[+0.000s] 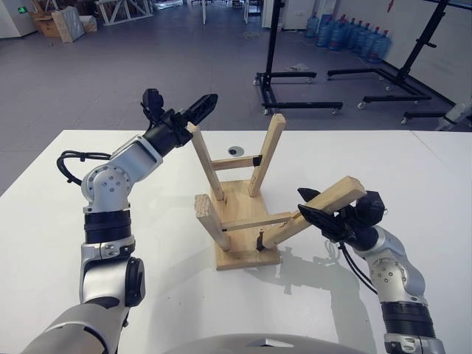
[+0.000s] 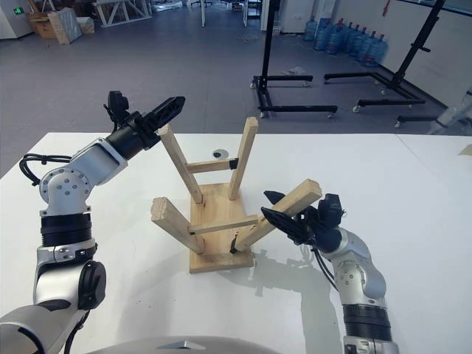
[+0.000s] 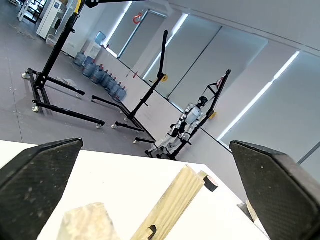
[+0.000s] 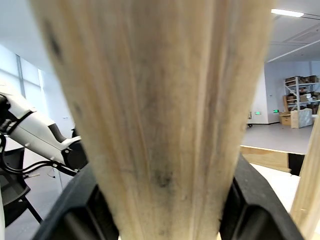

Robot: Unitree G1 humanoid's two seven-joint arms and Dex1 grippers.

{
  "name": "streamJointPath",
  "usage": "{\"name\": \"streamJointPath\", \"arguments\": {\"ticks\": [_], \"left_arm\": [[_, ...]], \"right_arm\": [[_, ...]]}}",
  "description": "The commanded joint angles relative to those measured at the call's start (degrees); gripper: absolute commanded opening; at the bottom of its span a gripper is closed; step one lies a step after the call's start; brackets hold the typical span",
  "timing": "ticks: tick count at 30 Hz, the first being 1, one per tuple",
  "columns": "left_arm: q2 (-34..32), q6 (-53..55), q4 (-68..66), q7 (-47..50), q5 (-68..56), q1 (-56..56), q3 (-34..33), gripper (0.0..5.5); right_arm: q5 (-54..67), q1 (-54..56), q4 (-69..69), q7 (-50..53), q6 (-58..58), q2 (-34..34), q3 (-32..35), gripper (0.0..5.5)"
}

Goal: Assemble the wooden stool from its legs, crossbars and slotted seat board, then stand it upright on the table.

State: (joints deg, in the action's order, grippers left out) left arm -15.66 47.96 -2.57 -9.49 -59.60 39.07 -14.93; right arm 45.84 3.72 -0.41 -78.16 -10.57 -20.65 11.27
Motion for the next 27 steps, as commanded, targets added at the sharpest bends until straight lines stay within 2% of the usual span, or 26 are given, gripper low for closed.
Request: {"name": "streamJointPath", "arguments": {"ticks": [1, 4, 9, 16, 27], "left_arm": [[0.3, -0.9, -1.0, -1.0, 1.7, 1.1, -0.6, 5.40], [0.3, -0.9, -1.1, -1.6, 2.3, 1.4, -1.1, 5.40], [0.0, -0.6, -1.4, -2.5, 2.9, 1.5, -1.3, 5.40], [0.0, -0.7, -1.4, -3.5, 4.1, 2.0, -1.4, 5.40], [0.3, -0.8, -0.9, -4.5, 5.5, 1.5, -1.4, 5.40]], "right_arm": [[1.0, 3.1, -2.1, 1.1, 0.0, 2.1, -1.9, 2.06], [3.5, 5.1, -3.7, 1.8, -1.7, 2.0, -1.2, 2.06], [1.3, 5.6, -1.2, -1.0, -1.0, 1.1, -3.1, 2.06], [-3.6, 1.7, -0.2, -2.3, 3.5, 1.3, -5.5, 2.06], [-6.5, 2.4, 1.1, -3.0, 7.3, 0.8, -8.1, 2.06]]}}
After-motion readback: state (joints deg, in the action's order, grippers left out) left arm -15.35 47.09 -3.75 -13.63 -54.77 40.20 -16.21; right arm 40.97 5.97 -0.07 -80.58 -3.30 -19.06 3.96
